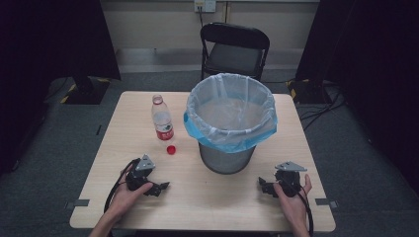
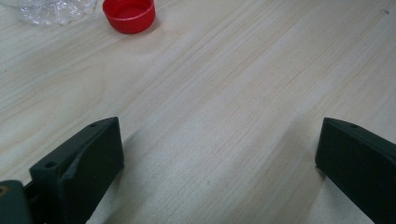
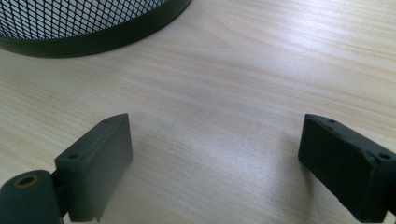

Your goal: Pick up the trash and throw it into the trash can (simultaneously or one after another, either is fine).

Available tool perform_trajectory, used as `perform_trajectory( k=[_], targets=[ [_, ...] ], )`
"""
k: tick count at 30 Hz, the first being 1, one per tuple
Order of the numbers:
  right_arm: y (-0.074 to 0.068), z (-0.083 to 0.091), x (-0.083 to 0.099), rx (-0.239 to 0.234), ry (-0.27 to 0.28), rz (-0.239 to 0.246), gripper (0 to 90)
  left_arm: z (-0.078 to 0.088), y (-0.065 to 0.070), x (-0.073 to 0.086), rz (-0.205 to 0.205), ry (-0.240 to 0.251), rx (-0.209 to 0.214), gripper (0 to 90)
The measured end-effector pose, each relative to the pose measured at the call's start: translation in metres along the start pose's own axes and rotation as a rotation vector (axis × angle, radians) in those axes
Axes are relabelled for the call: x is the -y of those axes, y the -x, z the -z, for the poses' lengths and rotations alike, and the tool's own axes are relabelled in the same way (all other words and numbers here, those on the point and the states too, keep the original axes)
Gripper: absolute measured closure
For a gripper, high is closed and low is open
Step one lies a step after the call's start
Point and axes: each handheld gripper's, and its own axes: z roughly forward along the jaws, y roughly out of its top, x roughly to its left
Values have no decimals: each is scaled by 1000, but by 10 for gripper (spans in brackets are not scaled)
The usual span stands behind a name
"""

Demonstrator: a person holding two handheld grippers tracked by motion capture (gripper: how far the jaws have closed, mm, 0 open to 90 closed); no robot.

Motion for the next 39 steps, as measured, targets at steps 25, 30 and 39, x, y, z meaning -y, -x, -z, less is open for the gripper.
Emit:
perform_trajectory(
  k=[25, 30, 39],
  targets=[
    [3, 0, 0, -27, -6, 20, 87, 30, -20, -14, 108, 129, -23, 183],
    [3, 0, 0, -27, -1, 23, 86, 36, -32, -23, 118, 157, -28, 183],
    [3, 0, 0, -27, -2, 25, 85, 39, -55, -48, 117, 229, 8, 170]
  ],
)
